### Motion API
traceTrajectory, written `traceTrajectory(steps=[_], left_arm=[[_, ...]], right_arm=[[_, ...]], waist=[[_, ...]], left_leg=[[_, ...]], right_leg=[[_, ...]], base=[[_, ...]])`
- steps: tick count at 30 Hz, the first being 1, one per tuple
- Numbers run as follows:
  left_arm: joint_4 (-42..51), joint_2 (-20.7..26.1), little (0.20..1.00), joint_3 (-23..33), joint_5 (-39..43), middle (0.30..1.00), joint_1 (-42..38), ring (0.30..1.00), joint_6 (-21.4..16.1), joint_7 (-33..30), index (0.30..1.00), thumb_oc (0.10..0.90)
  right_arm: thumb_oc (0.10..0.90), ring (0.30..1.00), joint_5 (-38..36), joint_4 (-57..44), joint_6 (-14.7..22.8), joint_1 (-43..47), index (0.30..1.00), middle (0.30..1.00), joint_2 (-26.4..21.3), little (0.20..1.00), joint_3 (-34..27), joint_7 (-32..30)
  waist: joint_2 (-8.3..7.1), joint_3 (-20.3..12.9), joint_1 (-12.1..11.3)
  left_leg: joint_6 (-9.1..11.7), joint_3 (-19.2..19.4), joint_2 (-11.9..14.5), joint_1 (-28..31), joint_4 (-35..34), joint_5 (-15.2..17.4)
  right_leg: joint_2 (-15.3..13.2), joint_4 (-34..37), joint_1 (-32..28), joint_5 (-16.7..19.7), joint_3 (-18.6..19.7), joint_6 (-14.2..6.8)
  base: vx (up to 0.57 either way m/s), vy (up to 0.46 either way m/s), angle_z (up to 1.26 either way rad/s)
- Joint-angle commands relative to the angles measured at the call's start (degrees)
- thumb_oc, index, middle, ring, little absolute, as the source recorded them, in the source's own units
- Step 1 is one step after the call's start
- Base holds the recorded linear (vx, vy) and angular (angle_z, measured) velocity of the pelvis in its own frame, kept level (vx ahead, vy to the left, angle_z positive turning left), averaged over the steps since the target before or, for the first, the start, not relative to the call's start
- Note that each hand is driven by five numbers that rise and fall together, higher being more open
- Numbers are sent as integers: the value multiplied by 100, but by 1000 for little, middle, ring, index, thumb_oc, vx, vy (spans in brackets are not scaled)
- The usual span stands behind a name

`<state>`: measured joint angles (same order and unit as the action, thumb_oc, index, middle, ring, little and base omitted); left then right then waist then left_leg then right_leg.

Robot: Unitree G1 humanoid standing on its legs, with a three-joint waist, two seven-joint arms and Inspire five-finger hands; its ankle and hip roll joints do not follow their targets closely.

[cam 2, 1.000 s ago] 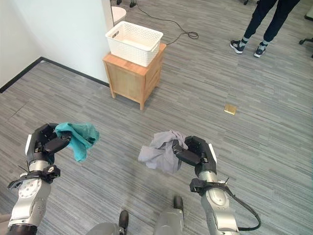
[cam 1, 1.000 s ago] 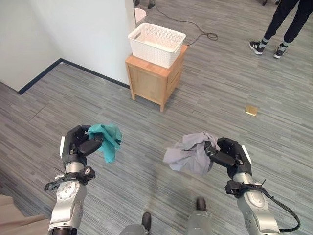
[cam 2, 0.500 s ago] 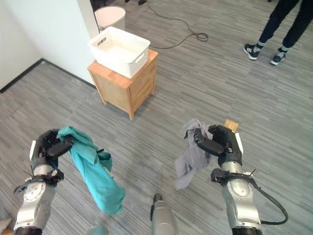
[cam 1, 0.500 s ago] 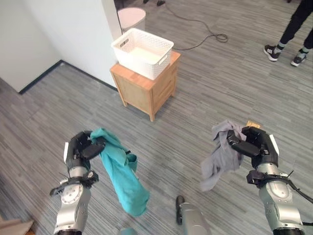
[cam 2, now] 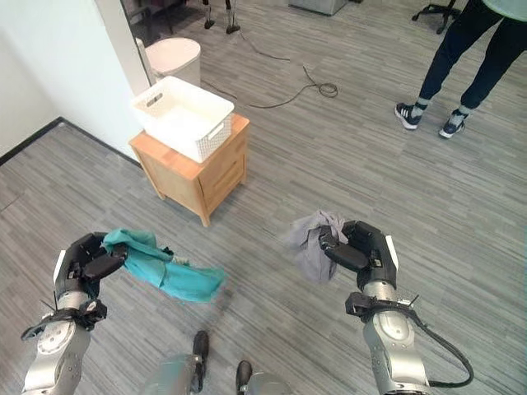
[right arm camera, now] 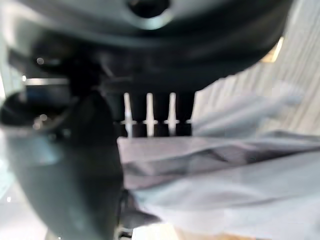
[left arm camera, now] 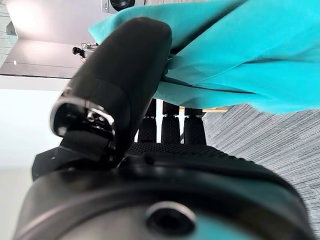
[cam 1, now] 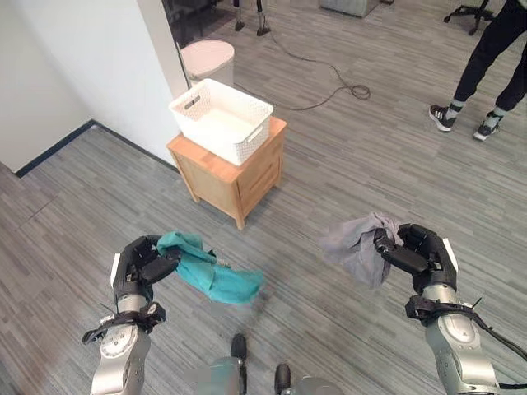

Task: Pick up bed clothes into laundry basket.

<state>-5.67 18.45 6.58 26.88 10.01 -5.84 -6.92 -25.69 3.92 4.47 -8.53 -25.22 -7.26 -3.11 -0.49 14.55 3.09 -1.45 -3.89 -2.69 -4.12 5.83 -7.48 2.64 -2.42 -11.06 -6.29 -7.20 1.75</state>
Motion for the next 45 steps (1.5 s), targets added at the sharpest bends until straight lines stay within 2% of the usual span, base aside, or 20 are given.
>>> traceTrajectory(steps=[1, 7, 8, 13, 16, 19, 23, 33, 35, 36, 37, 39, 40, 41, 42, 43, 44, 45], left_arm=[[757, 437, 300, 436, -47, 300, -477, 300, -577, 9, 300, 400], [741, 502, 300, 344, -133, 300, -504, 300, -528, -2, 300, 400], [415, 561, 300, -125, 264, 300, -1176, 300, -459, -97, 300, 400], [384, 598, 300, -87, 203, 300, -1094, 300, -405, -53, 300, 400], [488, 817, 300, 120, 229, 300, -1302, 300, -473, -197, 300, 400], [627, 1045, 300, 155, 244, 300, -1692, 300, -590, -340, 300, 400], [618, 1208, 300, 72, 220, 300, -1968, 300, -657, -449, 300, 400], [839, 1330, 300, 395, 93, 300, -1796, 300, -721, -547, 300, 400], [871, 1319, 300, 464, 63, 300, -1691, 300, -711, -538, 300, 400], [853, 1316, 300, 475, 57, 300, -1685, 300, -699, -541, 300, 400], [849, 1314, 300, 471, 57, 300, -1687, 300, -699, -541, 300, 400], [827, 1314, 300, 436, 34, 300, -1717, 300, -672, -559, 300, 400], [835, 1298, 300, 382, 31, 300, -1742, 300, -657, -557, 300, 400], [833, 1294, 300, 384, 30, 300, -1746, 300, -657, -558, 300, 400], [918, 1299, 300, 366, -34, 300, -1745, 300, -638, -491, 300, 400], [946, 1284, 300, 364, -34, 300, -1752, 300, -640, -476, 300, 400], [968, 1275, 300, 343, -14, 300, -1802, 300, -654, -445, 300, 400], [959, 1278, 300, 339, -9, 300, -1806, 300, -656, -440, 300, 400]], right_arm=[[400, 300, 24, -528, 589, 432, 300, 300, -133, 300, -309, 128], [400, 300, 98, -534, 582, 430, 300, 300, -11, 300, -226, 121], [400, 300, -27, -251, 531, 855, 300, 300, -1, 300, 169, -51], [400, 300, -58, -183, 533, 812, 300, 300, 39, 300, 75, -79], [400, 300, 39, -133, 517, 1081, 300, 300, -237, 300, 85, -124], [400, 300, 101, -117, 530, 1754, 300, 300, -621, 300, 212, -234], [400, 300, 31, -59, 548, 2489, 300, 300, -856, 300, 542, -262], [400, 300, 242, -189, 469, 2670, 300, 300, -1040, 300, 587, -170], [400, 300, 366, -178, 423, 2491, 300, 300, -1057, 300, 450, -172], [400, 300, 400, -202, 402, 2397, 300, 300, -1045, 300, 376, -171], [400, 300, 402, -210, 396, 2389, 300, 300, -1045, 300, 372, -170], [400, 300, 462, -304, 405, 2212, 300, 300, -982, 300, 288, -148], [400, 300, 514, -321, 413, 2162, 300, 300, -931, 300, 270, -143], [400, 300, 518, -325, 413, 2164, 300, 300, -933, 300, 271, -144], [400, 300, 539, -281, 406, 2025, 300, 300, -893, 300, 223, -114], [400, 300, 531, -295, 406, 1934, 300, 300, -894, 300, 170, -82], [400, 300, 508, -288, 399, 1854, 300, 300, -918, 300, 104, -51], [400, 300, 503, -292, 399, 1845, 300, 300, -918, 300, 97, -43]], waist=[[-165, -488, -115], [-161, -575, -97], [-191, -753, -152], [-146, -787, -148], [-150, -824, -190], [-202, -889, -291], [-269, -913, -401], [-409, -820, -551], [-355, -771, -541], [-313, -711, -495], [-322, -727, -507], [-229, -592, -387], [-133, -418, -299], [-138, -406, -317], [-62, -294, -218], [-70, -281, -130], [-123, -279, 5], [-89, -297, 11]], left_leg=[[359, -23, 37, 375, -163, 875], [313, 7, 69, 507, -400, 857], [640, 526, 847, 377, -185, 848], [639, 454, 828, 444, -245, 841], [639, 401, 800, 466, -287, 835], [634, 328, 750, 466, -332, 851], [610, 291, 680, 448, -312, 897], [541, 333, 448, 235, 8, 1107], [412, 340, 339, 225, 38, 1198], [327, 309, 288, 258, 51, 1239], [327, 312, 281, 276, 50, 1302], [150, 266, 210, 439, 35, 1355], [22, 248, 188, 696, -51, 1418], [18, 267, 182, 710, -63, 1420], [-60, 187, 187, 940, -112, 1528], [-61, 136, 172, 1075, -158, 1621], [-41, 60, 104, 1267, -217, 1759], [-41, 45, 144, 1295, -245, 1800]], right_leg=[[-624, 406, 600, 356, 476, -622], [-638, 442, 664, 364, 564, -664], [-1115, 112, 646, 157, 190, -881], [-1131, 140, 545, 157, 128, -881], [-1164, 119, 545, 182, 78, -908], [-1219, 135, 520, 218, 0, -957], [-1280, 142, 510, 245, -29, -988], [-1502, 141, 509, 315, -139, -1087], [-1668, -403, 706, 319, -42, -1180], [-1726, -896, 920, 435, 48, -1203], [-1739, -975, 947, 345, 74, -1215], [-1761, -2037, 1358, 739, 292, -1156], [-1765, -2780, 1873, 1127, 453, -1143], [-1767, -2836, 1906, 1114, 487, -1147], [-1549, -3119, 2354, 1017, 540, -1126], [-1403, -3055, 2627, 918, 581, -1121], [-1218, -2654, 2948, 833, 607, -1108], [-1188, -2647, 2921, 778, 579, -1110]], base=[[17, 41, 40], [26, 44, 1], [-9, 11, -3], [-7, 21, -8], [-11, 29, -1], [-20, 43, 6], [-16, 49, 9], [16, 68, 7], [65, 185, 3], [67, 136, 6], [60, 161, 17], [116, 241, 23], [104, 225, 9], [208, 232, 16], [280, 98, 14], [453, 81, 2], [333, -13, -12], [549, -75, -4]])
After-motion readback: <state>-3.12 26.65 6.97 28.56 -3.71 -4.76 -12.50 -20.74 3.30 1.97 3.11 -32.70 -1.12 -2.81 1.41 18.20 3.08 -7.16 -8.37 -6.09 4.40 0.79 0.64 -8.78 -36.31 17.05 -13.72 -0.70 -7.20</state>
